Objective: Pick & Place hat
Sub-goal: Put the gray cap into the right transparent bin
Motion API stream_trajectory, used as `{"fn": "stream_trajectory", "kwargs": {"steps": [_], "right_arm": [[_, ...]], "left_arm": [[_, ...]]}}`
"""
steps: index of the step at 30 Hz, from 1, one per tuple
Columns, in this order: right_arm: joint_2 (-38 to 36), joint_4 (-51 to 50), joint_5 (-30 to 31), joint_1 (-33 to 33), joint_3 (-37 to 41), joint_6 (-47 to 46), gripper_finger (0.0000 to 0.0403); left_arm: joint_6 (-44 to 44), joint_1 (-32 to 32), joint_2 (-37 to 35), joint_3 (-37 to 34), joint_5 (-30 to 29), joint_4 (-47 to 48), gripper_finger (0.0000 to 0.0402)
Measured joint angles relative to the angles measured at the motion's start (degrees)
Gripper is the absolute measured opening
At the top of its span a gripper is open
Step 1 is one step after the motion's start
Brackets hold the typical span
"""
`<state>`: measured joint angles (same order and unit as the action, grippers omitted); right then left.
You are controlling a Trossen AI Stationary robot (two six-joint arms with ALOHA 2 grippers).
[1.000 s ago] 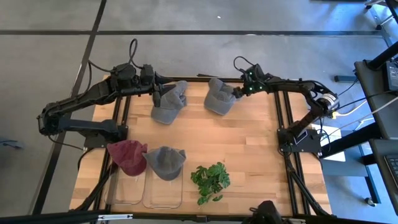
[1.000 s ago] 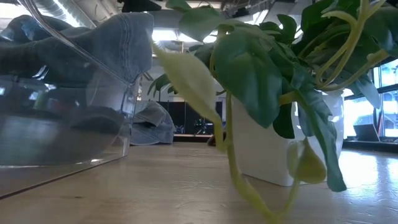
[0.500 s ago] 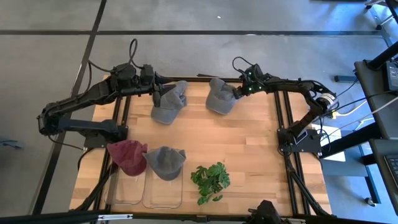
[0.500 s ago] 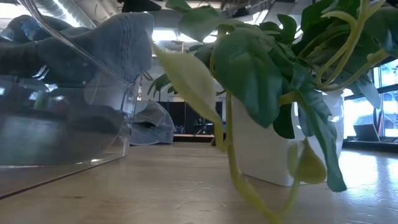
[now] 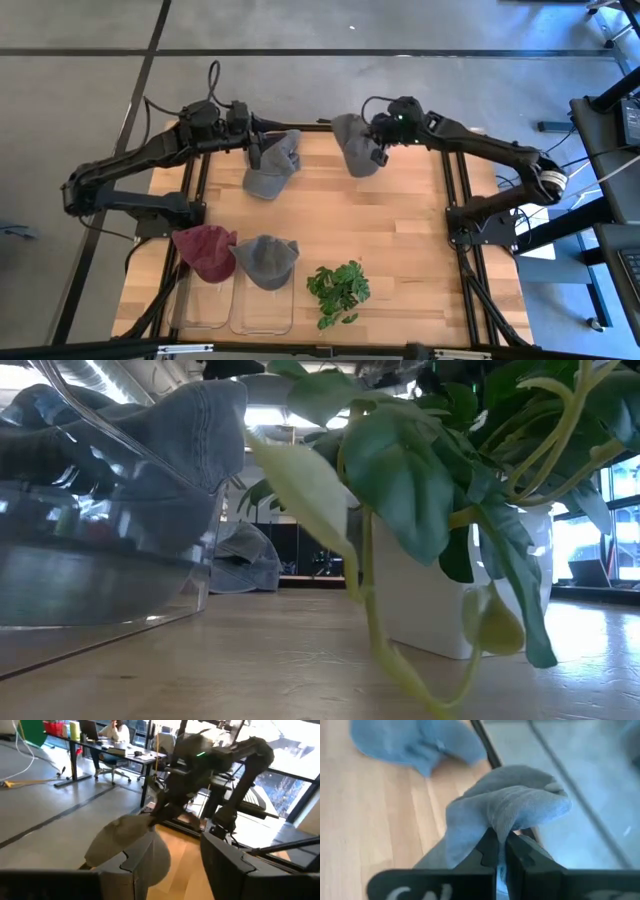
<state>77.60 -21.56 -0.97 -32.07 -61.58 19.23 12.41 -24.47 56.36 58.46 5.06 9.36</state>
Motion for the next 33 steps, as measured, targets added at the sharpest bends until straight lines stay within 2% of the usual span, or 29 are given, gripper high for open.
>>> {"fn": "stream_trajectory", "kwargs": {"steps": [3,7,12,16,23,29,33], "right_arm": [[-1.0,-0.9,2.8,4.8,-4.1,2.7,0.0012],[-1.2,-1.2,3.2,10.1,-9.0,5.1,0.0012],[-1.2,-2.4,4.7,15.6,-11.7,6.6,0.0012],[-1.2,-3.0,6.4,18.9,-11.7,6.6,0.0012],[-1.2,-1.5,6.4,24.0,-11.7,6.8,0.0012],[-1.2,0.5,6.4,25.8,-11.7,9.8,0.0012],[-1.2,3.0,5.6,25.8,-11.7,10.1,0.0012]], "left_arm": [[2.2,0.0,2.3,0.0,0.0,-0.3,0.0175],[3.5,0.0,6.7,0.0,0.4,-2.0,0.0208],[5.5,0.0,10.8,0.6,2.5,-6.7,0.0233],[6.0,-0.6,12.5,2.5,4.9,-6.3,0.0234],[5.9,-1.8,14.2,3.0,12.4,-6.5,0.0234],[2.5,-3.2,15.3,3.0,20.7,-6.6,0.0233],[1.5,-3.4,16.0,3.0,21.5,-6.6,0.0232]]}}
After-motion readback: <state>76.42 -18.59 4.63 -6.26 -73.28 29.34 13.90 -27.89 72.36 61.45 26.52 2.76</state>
